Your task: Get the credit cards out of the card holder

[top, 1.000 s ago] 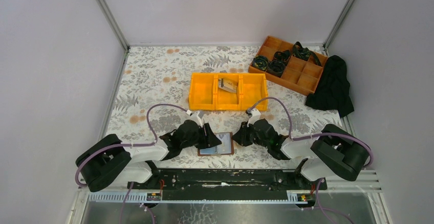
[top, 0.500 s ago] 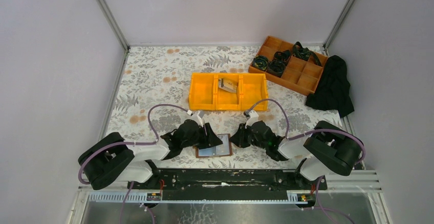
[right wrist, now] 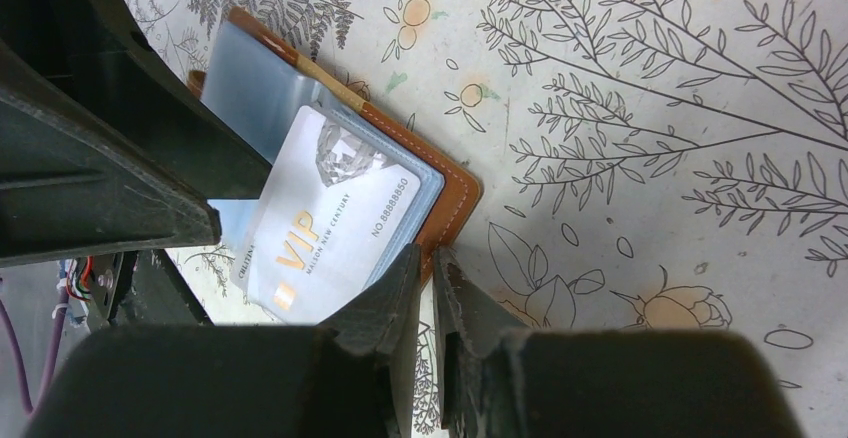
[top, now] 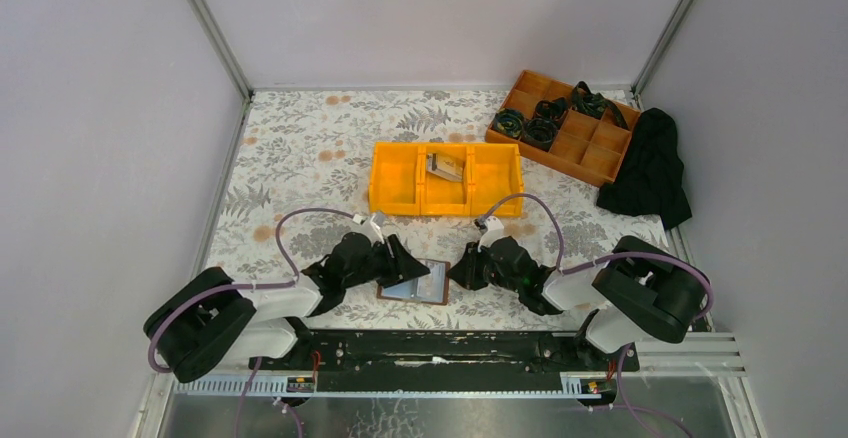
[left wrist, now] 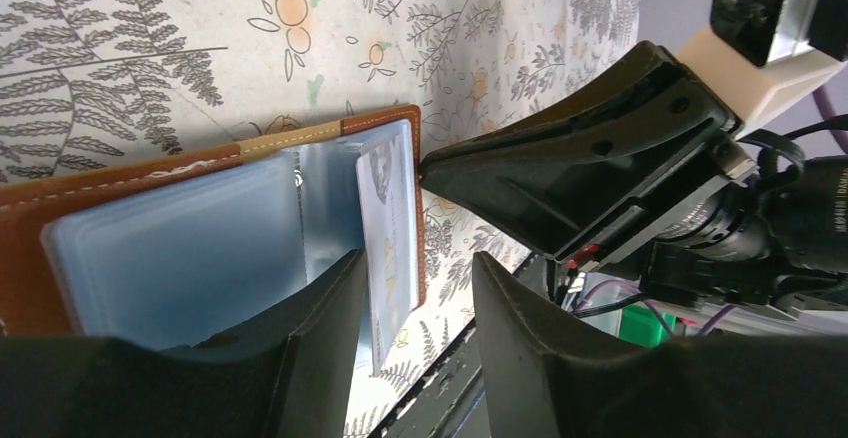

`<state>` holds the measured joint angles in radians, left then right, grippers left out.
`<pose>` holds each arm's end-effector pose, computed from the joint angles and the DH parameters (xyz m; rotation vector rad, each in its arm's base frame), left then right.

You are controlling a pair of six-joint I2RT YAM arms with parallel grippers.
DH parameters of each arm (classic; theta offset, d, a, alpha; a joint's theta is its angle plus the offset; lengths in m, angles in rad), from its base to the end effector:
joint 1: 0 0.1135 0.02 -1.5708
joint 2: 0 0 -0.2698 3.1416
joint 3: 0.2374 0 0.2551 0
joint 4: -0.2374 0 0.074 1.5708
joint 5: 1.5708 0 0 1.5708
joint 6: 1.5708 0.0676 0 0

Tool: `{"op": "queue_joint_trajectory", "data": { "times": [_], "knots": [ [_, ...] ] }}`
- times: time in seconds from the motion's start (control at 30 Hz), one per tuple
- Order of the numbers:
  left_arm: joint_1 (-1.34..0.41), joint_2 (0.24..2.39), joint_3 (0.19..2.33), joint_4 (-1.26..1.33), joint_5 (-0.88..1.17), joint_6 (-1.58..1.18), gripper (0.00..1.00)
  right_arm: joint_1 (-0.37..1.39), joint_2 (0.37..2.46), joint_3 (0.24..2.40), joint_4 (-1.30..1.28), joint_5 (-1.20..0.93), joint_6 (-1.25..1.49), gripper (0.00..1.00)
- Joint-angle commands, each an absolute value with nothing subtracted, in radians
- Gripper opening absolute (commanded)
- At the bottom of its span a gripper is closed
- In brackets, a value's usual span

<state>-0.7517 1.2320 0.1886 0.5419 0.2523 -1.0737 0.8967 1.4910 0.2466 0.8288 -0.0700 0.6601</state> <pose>0.1559 -0.1689 0.1169 -0.2030 2.3544 -1.2868 0.1612 0.2094 0.1097 -0.3025 2.1294 1.0376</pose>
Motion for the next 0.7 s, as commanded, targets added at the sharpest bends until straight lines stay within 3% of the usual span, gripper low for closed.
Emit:
{"op": "queue_joint_trajectory", "data": {
  "times": [0.0,0.67],
  "knots": [
    [-0.737,1.251,0.166,0.714,0.313,-1.123,0.50,0.912,1.507,0.275,0.836,-0.074,0.660,0.17],
    [-0.735,1.504,0.150,1.007,0.407,-1.215,0.46,0.912,1.515,0.264,0.856,-0.077,0.667,0.17]
  ]
}}
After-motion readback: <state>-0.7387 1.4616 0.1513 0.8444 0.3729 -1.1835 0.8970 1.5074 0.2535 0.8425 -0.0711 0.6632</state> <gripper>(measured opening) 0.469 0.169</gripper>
